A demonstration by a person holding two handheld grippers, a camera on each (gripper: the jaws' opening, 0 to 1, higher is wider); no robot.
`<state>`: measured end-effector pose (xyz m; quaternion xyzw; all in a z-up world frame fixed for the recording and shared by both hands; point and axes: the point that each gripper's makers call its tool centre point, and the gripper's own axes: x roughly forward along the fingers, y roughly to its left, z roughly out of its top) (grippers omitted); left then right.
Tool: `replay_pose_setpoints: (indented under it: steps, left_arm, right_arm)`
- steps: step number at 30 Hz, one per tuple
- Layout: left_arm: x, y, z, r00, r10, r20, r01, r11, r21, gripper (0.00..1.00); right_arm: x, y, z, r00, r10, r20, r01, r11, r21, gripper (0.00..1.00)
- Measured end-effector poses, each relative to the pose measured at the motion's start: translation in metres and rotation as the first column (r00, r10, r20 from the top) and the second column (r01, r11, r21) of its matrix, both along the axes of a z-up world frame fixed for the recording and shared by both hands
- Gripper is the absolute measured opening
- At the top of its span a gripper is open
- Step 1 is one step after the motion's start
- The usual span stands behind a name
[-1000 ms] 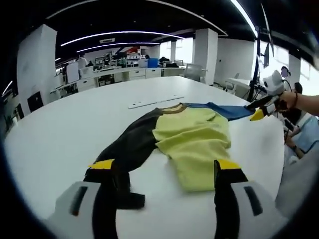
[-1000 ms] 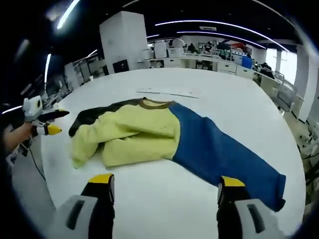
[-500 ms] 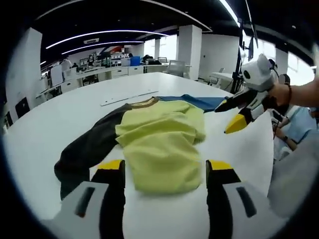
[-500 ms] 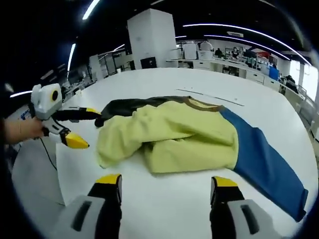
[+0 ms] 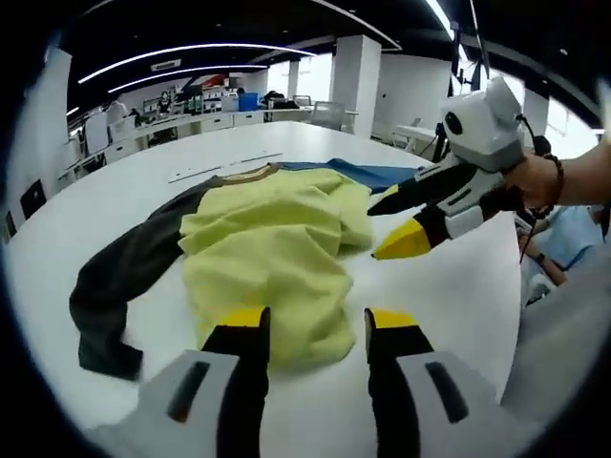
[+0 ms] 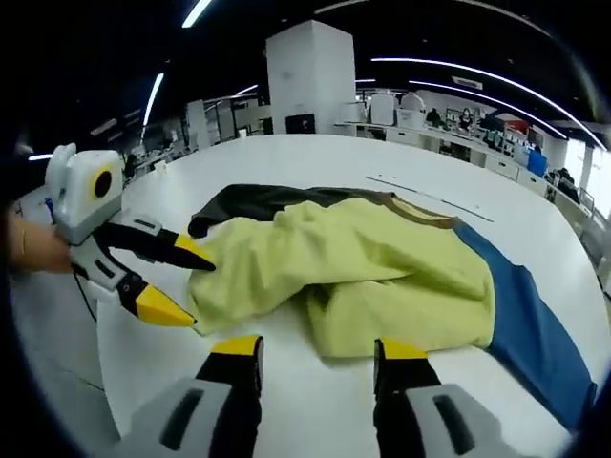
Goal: Fold the garment on the visible template until the final outline fits inside the template.
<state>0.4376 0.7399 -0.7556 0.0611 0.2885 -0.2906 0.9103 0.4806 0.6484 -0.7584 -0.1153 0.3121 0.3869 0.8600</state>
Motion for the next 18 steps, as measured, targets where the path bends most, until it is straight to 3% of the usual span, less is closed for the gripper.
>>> replay_pose_setpoints:
  steps: [6,9,10,12,14,18]
  left_arm:
    - [0.0,-0.002,-0.011,0.999,0.025,-0.04,-0.027,0.999,-0.031,0.31]
    - [-0.003,-0.002,-0.02,0.998,0.015,-0.054,-0.014,1.0,0.014,0.3]
    - [0.0,-0.002,-0.017,1.0,0.01,-0.019,-0.01,1.0,0.02,0.29]
    - [-0.002,-0.002,-0.018,0.999,0.014,-0.037,-0.013,1.0,0.017,0.28]
    - [0.0,-0.001,-0.018,0.999,0.022,-0.036,-0.021,1.0,0.01,0.24]
    - [0.002,0.002,-0.019,0.997,0.046,-0.067,-0.047,0.999,-0.02,0.06]
  right_arm:
    - [0.001,0.004,-0.011,1.0,0.011,0.005,-0.01,0.998,-0.055,0.34]
    - [0.005,0.004,-0.015,1.0,-0.007,0.003,0.007,0.997,-0.074,0.3]
    - [0.006,0.003,-0.016,1.0,-0.013,0.006,0.014,0.997,-0.082,0.29]
    - [0.009,0.003,-0.018,1.0,-0.022,0.011,0.023,0.995,-0.092,0.26]
    - [0.016,0.0,-0.018,0.998,-0.038,0.043,0.043,0.993,-0.111,0.2]
    - [0.019,-0.004,-0.022,0.997,-0.071,0.025,0.073,0.991,-0.113,0.06]
